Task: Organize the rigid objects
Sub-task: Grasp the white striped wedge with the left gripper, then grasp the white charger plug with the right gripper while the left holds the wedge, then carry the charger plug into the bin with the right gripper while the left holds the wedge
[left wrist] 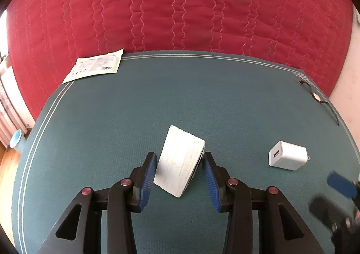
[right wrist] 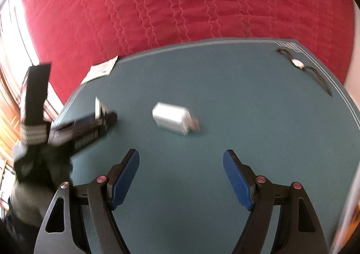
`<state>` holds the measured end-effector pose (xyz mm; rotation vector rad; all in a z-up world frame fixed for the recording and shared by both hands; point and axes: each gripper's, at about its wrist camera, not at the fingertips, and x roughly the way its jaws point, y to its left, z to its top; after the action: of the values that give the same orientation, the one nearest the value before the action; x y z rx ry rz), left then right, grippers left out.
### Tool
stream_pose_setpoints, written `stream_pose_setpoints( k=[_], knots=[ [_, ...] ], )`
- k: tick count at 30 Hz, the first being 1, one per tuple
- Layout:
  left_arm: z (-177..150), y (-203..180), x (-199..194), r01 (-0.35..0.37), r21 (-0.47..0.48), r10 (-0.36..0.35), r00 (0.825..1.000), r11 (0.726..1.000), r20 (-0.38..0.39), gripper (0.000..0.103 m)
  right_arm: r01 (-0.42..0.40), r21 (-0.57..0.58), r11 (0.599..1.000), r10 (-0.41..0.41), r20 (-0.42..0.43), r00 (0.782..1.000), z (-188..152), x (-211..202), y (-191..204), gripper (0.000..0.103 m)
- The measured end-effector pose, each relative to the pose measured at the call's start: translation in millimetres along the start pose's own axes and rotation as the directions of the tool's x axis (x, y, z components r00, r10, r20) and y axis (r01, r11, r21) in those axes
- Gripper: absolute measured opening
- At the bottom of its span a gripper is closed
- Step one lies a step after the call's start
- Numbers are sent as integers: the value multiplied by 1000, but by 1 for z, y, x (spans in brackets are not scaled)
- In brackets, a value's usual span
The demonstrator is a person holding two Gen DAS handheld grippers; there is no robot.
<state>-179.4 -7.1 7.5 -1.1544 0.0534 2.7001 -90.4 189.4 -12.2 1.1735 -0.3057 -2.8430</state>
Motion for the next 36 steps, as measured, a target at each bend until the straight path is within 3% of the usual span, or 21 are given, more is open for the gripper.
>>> stream_pose_setpoints(
  k=[11, 13, 15, 17, 36],
  knots=[
    [0, 5, 1, 18, -32, -18, 1000, 999, -6, 44, 52, 22, 998, -52, 11, 999, 33, 46, 17, 78],
    [0, 6, 1, 20, -34, -20, 1000, 999, -6, 44, 68, 18, 998, -68, 4, 998, 36, 53, 18, 74],
    [1, 6, 2, 19, -33, -19, 1000, 999, -6, 44, 86, 9, 996, -86, -13, 996, 37, 62, 19, 58],
    [1, 6, 2, 20, -35, -21, 1000, 999, -6, 44, 92, 4, 996, -92, -19, 996, 36, 68, 20, 58],
    [3, 1, -1, 16, -28, -16, 1000, 999, -3, 44, 71, -11, 997, -72, -21, 997, -9, 24, 12, 57]
  ],
)
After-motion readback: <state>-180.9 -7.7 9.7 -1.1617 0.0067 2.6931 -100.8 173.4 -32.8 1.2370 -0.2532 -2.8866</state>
